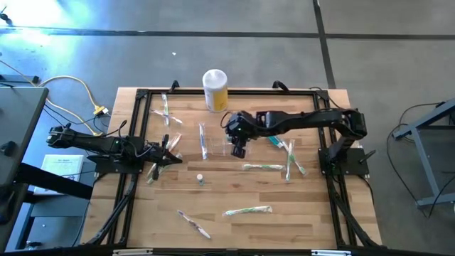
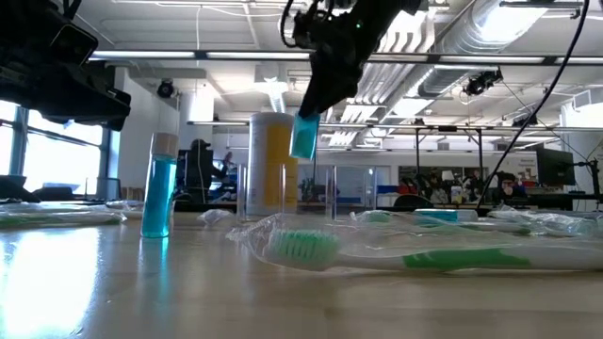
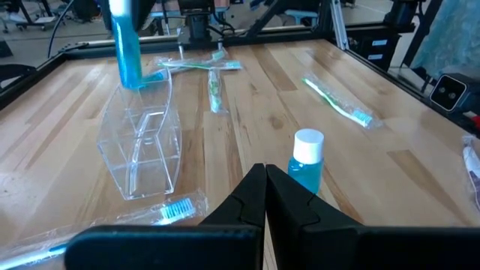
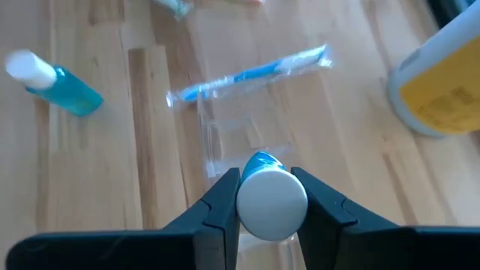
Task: Pick & Place toothbrushing station
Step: Put the bottom right mouthwash into the middle section of the transparent organizer
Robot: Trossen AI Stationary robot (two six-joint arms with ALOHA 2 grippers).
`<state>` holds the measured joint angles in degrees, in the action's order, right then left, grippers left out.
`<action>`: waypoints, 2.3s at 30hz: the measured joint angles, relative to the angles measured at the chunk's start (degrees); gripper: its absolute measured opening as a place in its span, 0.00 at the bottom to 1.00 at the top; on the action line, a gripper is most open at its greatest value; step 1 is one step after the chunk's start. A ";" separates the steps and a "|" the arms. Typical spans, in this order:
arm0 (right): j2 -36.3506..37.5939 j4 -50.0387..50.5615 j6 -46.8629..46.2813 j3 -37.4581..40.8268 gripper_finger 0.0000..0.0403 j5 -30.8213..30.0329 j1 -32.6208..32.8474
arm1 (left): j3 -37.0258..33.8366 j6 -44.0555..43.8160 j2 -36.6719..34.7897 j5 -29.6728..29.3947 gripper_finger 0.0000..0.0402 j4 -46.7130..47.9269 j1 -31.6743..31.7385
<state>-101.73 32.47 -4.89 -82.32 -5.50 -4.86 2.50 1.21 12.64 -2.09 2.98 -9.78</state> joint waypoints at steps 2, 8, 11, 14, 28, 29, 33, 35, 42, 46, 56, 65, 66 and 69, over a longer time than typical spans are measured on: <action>-1.58 -0.48 -0.02 0.00 0.21 -0.04 -0.11 | 0.00 0.00 0.00 0.01 0.00 0.00 0.00; -4.78 -0.60 -0.04 0.00 0.21 -1.65 -0.94 | 0.00 0.00 -0.02 -0.02 0.00 0.00 0.00; -5.69 -0.46 -0.22 0.00 0.21 -1.16 -1.58 | 0.00 0.00 0.00 -0.02 0.00 0.00 0.00; -6.90 -1.20 -1.31 -0.07 0.22 1.00 -2.42 | 0.00 0.02 0.00 -0.02 0.00 0.00 0.01; -11.92 -2.22 -1.51 -0.24 0.22 7.11 -4.15 | 0.00 0.55 -0.02 -0.04 0.00 0.02 0.02; -11.96 -2.48 -1.55 -0.26 0.22 7.29 -4.15 | 0.00 0.66 0.00 -0.04 0.00 0.02 0.00; -12.03 -2.26 -1.55 -0.24 0.23 7.33 -4.17 | 0.00 0.89 0.00 -0.05 0.00 0.00 0.01; -12.05 -2.19 -1.70 -0.24 0.23 7.37 -4.17 | 0.00 1.02 -0.02 -0.04 0.00 0.00 0.02; -12.16 -2.01 -2.81 -0.14 0.28 7.37 -4.31 | 0.00 1.09 0.00 -0.04 0.00 0.00 0.02; -12.62 -1.26 -2.85 0.13 0.33 7.44 -4.26 | 0.00 1.09 -0.02 0.04 0.00 0.00 0.02; -12.47 -1.53 -3.60 0.13 0.39 7.45 -4.24 | 0.00 1.09 -0.02 0.12 0.00 0.02 0.02; -9.58 -1.60 -4.04 0.00 0.45 5.14 -4.07 | 0.00 1.08 0.00 0.22 0.00 0.04 0.02; -9.15 -1.04 -4.02 0.02 0.45 5.12 -4.07 | 0.00 1.08 0.00 0.22 0.00 0.02 0.01; -7.95 -0.99 -3.92 0.00 0.45 3.70 -3.81 | 0.00 1.07 0.00 0.22 0.00 0.04 0.01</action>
<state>-109.68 31.48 -8.80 -82.32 -1.80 -8.67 2.50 2.28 12.64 -1.87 3.03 -9.78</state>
